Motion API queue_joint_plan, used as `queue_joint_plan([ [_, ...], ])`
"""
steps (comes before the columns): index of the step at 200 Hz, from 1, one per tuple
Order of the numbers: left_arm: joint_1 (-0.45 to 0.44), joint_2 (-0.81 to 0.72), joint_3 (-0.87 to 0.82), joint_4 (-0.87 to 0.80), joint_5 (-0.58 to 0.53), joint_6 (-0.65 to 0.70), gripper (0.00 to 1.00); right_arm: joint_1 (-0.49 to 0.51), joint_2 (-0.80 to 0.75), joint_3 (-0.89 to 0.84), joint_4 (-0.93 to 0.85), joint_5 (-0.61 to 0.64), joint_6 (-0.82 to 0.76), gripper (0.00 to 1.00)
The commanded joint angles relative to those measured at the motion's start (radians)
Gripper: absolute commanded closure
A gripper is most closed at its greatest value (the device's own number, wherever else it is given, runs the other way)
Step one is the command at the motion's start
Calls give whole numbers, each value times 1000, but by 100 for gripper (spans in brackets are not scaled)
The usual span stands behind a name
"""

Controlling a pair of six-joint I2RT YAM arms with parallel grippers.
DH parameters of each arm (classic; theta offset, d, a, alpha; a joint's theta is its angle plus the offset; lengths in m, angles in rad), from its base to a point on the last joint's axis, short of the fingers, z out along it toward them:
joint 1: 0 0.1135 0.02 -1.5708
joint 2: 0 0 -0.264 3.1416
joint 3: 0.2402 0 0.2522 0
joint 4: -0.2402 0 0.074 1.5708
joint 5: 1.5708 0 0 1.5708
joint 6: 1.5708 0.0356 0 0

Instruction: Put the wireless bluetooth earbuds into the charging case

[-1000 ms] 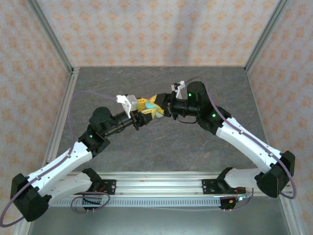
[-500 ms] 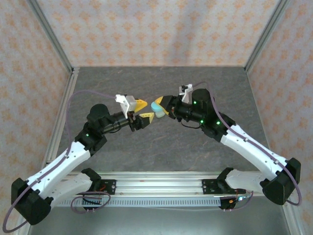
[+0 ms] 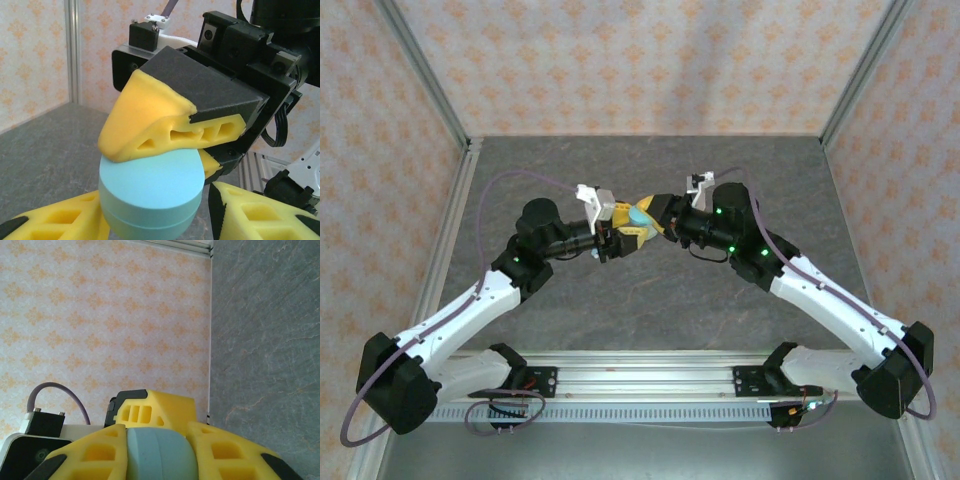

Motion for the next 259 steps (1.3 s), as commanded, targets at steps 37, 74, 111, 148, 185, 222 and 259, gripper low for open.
queue_joint_plan([
  [37,1,-9,17,79,39,-5,55,5,-5,-4,65,-7,16,94],
  [74,2,-8,15,97,40,-11,56,5,-1,-10,64,-14,22,94],
  [111,2,-3,15,101,37,-13,53,5,-2,-10,68,-17,25,94],
  [148,-1,-3,13,104,31,-14,51,5,1,-10,69,-20,25,95],
  [185,0,-8,5,105,14,-14,49,7,-1,-12,72,-26,28,95],
  [222,-1,-2,-3,133,5,-30,51,8,-2,-14,72,-29,28,96],
  [259,-1,0,-4,142,2,-34,53,10,-2,-17,74,-33,32,96],
])
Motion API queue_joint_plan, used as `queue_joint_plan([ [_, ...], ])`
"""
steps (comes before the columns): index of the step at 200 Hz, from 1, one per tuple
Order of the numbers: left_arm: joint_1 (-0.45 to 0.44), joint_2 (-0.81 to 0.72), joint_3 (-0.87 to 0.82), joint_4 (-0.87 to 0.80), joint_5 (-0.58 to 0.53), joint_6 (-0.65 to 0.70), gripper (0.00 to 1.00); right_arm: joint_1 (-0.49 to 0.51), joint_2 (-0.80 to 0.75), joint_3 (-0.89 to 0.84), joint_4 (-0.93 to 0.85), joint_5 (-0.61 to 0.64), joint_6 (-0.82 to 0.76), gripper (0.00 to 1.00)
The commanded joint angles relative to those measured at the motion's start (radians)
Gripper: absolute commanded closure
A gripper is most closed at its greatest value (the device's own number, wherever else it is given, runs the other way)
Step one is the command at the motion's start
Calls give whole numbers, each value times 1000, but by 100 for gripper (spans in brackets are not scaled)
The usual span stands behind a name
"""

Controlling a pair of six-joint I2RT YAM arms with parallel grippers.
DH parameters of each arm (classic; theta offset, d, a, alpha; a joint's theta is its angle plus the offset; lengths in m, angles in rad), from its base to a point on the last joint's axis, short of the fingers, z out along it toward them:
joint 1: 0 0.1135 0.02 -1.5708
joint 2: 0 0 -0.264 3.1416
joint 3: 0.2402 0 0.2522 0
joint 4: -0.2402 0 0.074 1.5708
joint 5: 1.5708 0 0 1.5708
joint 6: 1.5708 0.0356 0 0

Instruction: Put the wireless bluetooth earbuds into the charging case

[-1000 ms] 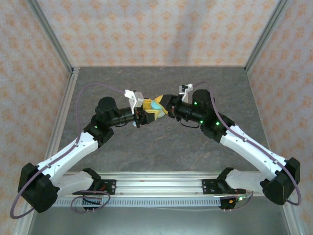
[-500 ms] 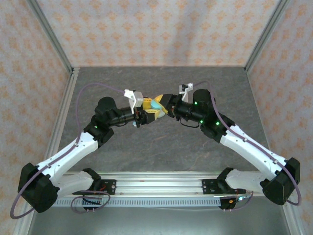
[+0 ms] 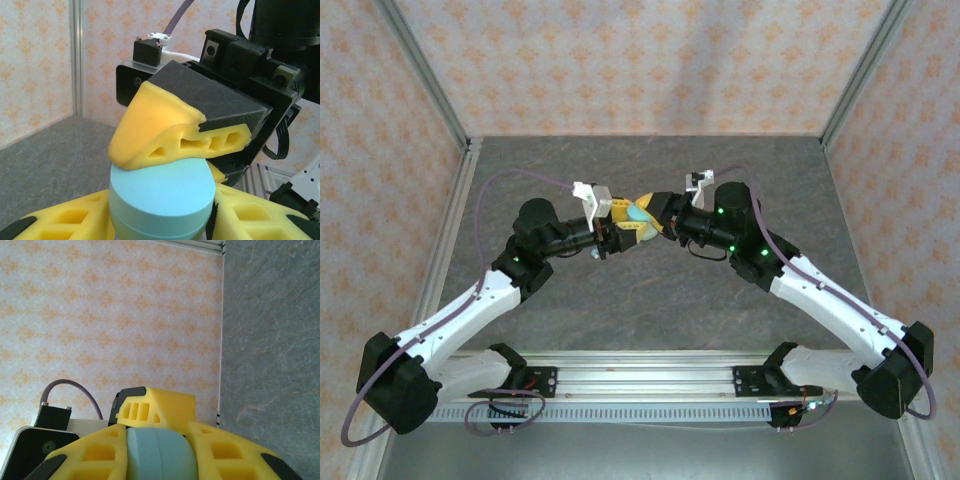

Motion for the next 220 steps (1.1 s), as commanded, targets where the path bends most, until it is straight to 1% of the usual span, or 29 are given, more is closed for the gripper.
queue_joint_plan([
  [1,-5,-2,0,75,11,-8,53,9,-3,-17,35,-12,12,96],
  [19,-5,1,5,54,17,3,56,9,-3,-19,44,-14,18,96],
  [32,-5,0,4,56,17,4,63,9,-3,-17,44,-15,17,96],
  [41,-5,-1,4,57,17,4,70,10,-1,-17,44,-17,19,95],
  [52,-5,-1,4,57,16,6,75,10,2,-19,44,-20,20,93],
  [87,-4,-4,2,50,14,14,80,11,8,-23,43,-29,23,89],
  [119,-5,-13,0,21,16,32,85,11,0,-12,0,-21,-15,72],
  [142,-4,-28,-6,4,13,41,86,4,-16,14,-70,-11,-80,53],
  [153,-3,-37,-9,0,13,43,86,-14,-29,21,-81,-28,-105,43],
  [158,-4,-41,-13,-2,13,44,86,-25,-37,22,-80,-39,-112,41],
  [172,-2,-53,-15,-10,14,43,87,-64,-66,21,-81,-68,-140,37],
  [184,-3,-63,-17,-18,19,39,87,-91,-97,27,-105,-73,-200,35],
  [220,-3,-100,-25,-64,36,35,87,-103,-159,88,-269,-84,-517,32],
])
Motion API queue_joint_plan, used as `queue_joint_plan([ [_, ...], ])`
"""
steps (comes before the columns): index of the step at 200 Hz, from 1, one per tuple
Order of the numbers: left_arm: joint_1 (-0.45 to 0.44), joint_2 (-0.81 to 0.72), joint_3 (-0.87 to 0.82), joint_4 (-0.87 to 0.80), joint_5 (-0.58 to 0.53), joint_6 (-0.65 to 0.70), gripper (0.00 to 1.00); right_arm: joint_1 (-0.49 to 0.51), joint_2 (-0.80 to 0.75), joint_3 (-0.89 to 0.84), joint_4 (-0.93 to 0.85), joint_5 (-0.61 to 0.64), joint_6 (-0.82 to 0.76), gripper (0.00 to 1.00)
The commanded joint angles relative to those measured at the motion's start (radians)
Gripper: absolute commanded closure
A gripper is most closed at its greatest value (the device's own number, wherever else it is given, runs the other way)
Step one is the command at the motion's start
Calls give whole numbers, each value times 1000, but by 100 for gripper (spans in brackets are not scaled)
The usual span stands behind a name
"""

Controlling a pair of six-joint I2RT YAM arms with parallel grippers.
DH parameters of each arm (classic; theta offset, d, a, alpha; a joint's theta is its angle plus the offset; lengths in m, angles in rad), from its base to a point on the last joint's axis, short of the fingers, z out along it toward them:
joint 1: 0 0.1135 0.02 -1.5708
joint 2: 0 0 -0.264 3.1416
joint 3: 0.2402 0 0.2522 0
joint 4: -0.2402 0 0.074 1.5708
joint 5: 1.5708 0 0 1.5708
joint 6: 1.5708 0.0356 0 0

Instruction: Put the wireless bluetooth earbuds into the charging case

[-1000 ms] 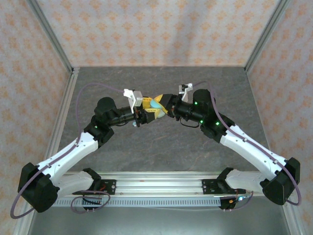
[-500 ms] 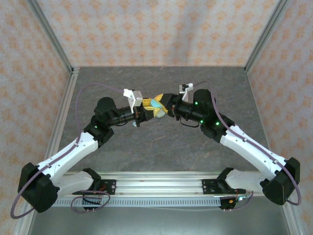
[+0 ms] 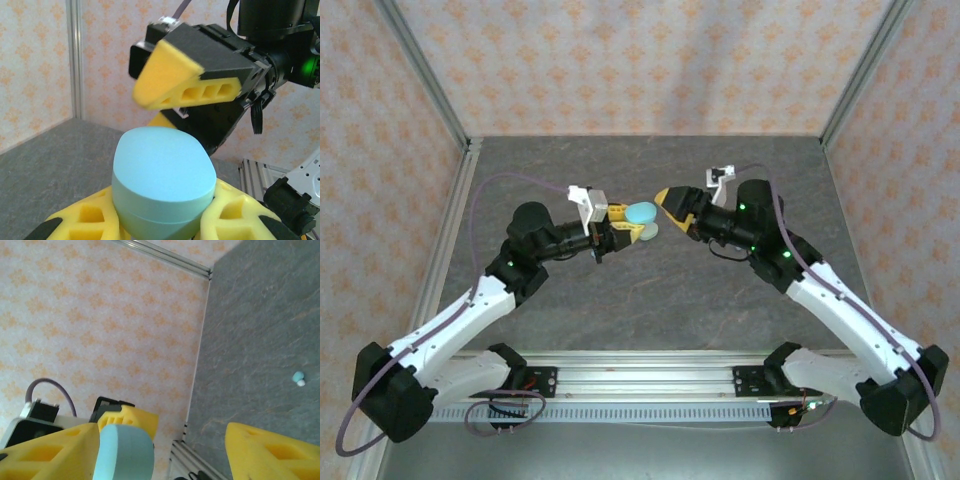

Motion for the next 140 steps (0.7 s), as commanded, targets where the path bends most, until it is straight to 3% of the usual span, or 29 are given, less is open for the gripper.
queue_joint_plan([
  [1,-4,-40,-13,-24,30,12,87,1,-54,72,-110,-40,-268,32],
  [70,-5,-83,-29,-52,20,-9,88,61,4,100,-200,-121,-481,31],
  [140,-5,-87,-34,-67,22,-2,88,89,78,159,-202,-106,-501,29],
])
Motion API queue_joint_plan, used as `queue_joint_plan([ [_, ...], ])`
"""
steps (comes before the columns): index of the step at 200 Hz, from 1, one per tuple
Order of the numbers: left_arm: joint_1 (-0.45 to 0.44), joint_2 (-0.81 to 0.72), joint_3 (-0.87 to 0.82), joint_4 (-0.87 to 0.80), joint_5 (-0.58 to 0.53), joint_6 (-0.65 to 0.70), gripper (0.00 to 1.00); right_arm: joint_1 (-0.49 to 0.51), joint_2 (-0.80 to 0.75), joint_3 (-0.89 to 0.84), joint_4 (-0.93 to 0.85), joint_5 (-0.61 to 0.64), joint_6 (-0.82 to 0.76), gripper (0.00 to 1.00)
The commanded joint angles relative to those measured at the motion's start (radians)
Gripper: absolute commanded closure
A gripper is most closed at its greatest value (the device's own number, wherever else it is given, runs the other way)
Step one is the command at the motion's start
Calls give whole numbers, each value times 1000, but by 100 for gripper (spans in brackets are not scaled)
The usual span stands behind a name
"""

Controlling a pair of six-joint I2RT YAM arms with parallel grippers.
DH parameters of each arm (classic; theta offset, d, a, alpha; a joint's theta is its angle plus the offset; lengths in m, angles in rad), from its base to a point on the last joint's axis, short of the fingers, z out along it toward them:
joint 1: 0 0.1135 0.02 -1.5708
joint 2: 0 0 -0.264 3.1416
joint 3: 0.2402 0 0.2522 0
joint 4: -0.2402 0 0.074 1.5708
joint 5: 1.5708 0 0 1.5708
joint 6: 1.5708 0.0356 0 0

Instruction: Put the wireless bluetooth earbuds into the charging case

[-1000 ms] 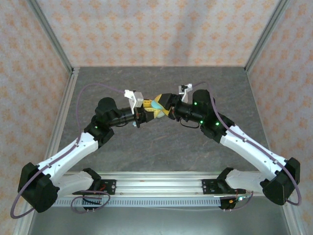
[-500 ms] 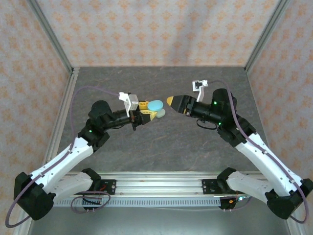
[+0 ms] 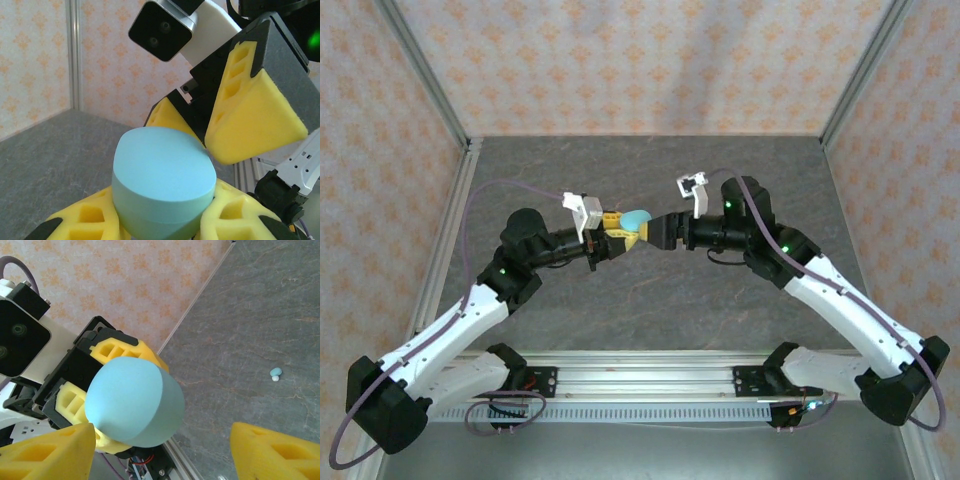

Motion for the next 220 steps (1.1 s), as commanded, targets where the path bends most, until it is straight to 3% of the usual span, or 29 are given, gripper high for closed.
queue_joint_plan([
  [1,-5,-21,-3,6,22,2,88,3,11,43,4,-3,-33,29],
  [151,-5,-33,6,-24,16,16,88,6,-21,12,-67,-24,-147,25],
  [220,-5,-25,15,-33,24,17,89,6,9,51,-96,52,-160,26],
])
